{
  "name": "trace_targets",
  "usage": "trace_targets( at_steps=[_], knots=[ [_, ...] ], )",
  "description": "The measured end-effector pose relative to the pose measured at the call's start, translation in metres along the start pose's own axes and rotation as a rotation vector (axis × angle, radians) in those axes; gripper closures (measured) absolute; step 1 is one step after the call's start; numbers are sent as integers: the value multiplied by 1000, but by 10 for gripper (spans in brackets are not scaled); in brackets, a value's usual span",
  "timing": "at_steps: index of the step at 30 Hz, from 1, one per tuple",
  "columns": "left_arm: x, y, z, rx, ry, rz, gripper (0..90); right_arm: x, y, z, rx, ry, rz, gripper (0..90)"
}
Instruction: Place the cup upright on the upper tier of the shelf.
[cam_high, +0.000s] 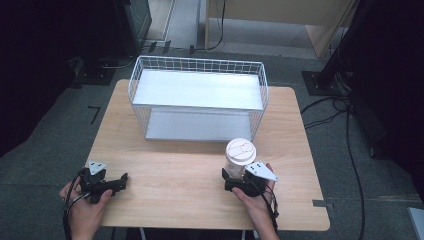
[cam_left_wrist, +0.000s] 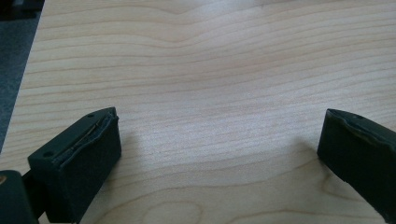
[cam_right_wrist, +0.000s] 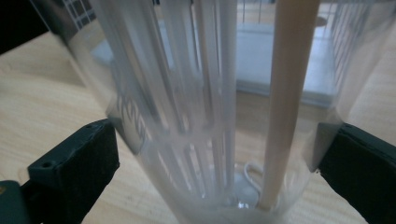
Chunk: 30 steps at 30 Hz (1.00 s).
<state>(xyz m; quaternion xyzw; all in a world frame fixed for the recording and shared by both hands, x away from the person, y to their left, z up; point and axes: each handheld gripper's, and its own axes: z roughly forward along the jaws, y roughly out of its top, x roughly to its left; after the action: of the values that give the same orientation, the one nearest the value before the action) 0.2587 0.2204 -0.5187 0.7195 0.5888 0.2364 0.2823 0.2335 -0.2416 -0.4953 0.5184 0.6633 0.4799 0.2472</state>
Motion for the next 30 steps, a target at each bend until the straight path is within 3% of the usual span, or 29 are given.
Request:
trace_targets(
  at_steps=[2, 3, 5, 7, 13, 30],
  knots=[
    [0, 0, 0, 0, 0, 0, 0, 1, 2, -1, -10, 0, 5, 13],
    [0, 0, 0, 0, 0, 1, 0, 1, 5, -2, -49, -8, 5, 37],
    [0, 0, 0, 0, 0, 0, 0, 2, 6, -3, -67, -8, 8, 46],
    [0, 0, 0, 0, 0, 0, 0, 3, 9, -6, -139, -23, 30, 73],
    [0, 0, 0, 0, 0, 0, 0, 9, 10, -3, -192, -38, 5, 133],
    [0, 0, 0, -1, -2, -2, 0, 20, 24, 0, -237, -63, -34, 156]
  ],
)
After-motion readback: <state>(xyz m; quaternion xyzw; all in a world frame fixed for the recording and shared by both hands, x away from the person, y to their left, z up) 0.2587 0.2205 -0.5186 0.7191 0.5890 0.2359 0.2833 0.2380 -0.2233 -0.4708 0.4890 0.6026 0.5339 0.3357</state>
